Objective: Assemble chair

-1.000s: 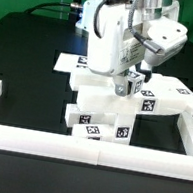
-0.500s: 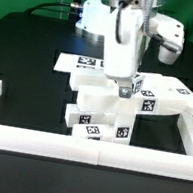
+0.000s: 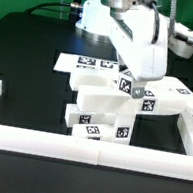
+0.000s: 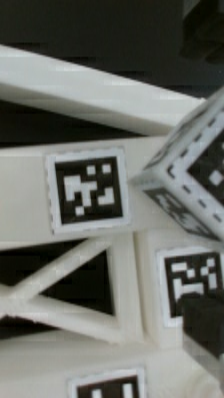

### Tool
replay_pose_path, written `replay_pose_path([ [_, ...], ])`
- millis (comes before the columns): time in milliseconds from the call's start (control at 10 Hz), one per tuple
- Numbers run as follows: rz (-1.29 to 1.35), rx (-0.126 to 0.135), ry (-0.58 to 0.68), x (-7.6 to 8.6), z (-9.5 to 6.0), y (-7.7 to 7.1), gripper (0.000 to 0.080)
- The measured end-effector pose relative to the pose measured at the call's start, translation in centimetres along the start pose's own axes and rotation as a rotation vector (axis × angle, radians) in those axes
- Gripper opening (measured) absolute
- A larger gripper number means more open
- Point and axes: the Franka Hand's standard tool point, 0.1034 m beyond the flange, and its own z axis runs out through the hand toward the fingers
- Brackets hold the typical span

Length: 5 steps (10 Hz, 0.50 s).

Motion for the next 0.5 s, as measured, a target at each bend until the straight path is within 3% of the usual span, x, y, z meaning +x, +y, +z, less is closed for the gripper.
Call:
replay_pose_path([
  [500,-0.549,-0.070,0.050,0.76,-0.20,0.49,0.0649],
])
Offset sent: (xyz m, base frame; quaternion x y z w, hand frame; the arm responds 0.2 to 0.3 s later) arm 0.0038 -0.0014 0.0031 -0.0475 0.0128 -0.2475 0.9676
